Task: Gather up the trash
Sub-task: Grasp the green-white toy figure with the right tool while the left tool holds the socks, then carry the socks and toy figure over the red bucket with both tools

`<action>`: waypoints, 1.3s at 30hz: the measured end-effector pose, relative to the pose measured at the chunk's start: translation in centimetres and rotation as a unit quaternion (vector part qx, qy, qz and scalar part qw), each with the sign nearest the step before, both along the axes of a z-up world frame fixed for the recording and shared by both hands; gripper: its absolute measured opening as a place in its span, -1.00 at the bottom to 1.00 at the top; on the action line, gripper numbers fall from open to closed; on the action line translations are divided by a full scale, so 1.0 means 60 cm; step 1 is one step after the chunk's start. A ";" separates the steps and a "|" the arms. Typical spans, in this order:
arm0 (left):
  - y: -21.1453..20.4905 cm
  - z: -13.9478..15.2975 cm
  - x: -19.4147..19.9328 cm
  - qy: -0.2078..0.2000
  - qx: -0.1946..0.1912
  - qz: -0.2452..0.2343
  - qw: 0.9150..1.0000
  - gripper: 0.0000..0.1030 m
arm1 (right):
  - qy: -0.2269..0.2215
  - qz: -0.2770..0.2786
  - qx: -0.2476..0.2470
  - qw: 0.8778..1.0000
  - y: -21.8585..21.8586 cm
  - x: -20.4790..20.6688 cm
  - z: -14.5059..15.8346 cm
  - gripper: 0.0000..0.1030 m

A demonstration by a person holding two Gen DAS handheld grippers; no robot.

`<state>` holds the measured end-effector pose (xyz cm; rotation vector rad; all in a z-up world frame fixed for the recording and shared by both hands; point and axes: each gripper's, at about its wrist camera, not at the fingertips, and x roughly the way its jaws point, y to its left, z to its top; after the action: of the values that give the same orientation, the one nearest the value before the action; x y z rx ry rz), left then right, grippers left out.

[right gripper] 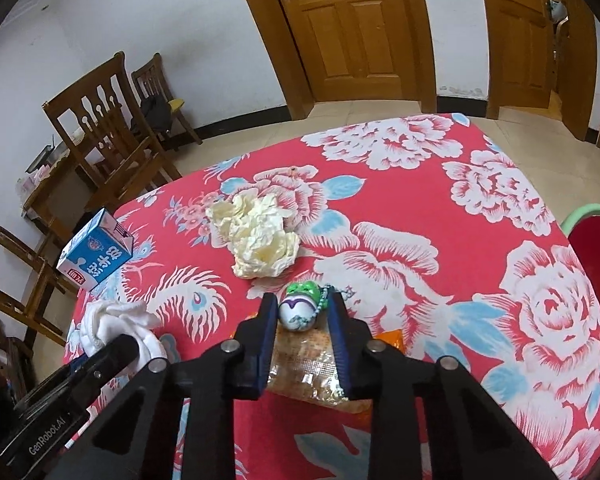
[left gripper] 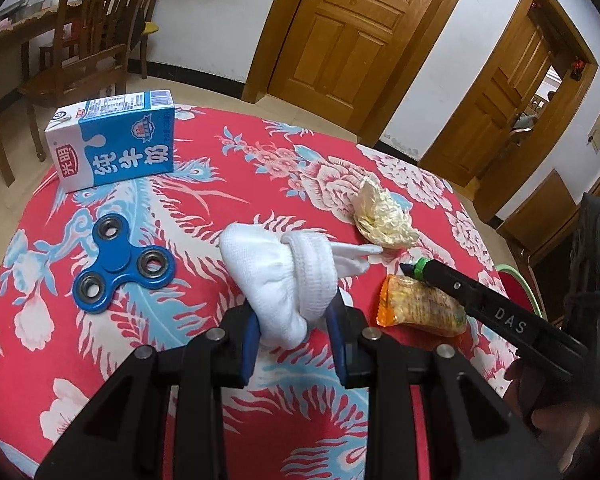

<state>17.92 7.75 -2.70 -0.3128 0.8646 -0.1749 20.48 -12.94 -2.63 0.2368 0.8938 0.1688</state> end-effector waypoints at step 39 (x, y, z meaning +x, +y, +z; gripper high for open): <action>-0.123 0.111 -0.104 -0.052 -0.001 -0.069 0.996 -0.42 | -0.100 -0.037 0.069 0.992 -0.148 -0.232 0.136 -0.55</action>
<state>11.68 0.38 3.97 -0.2425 0.7825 -0.3179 6.55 -21.81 5.55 0.3750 0.6739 0.1835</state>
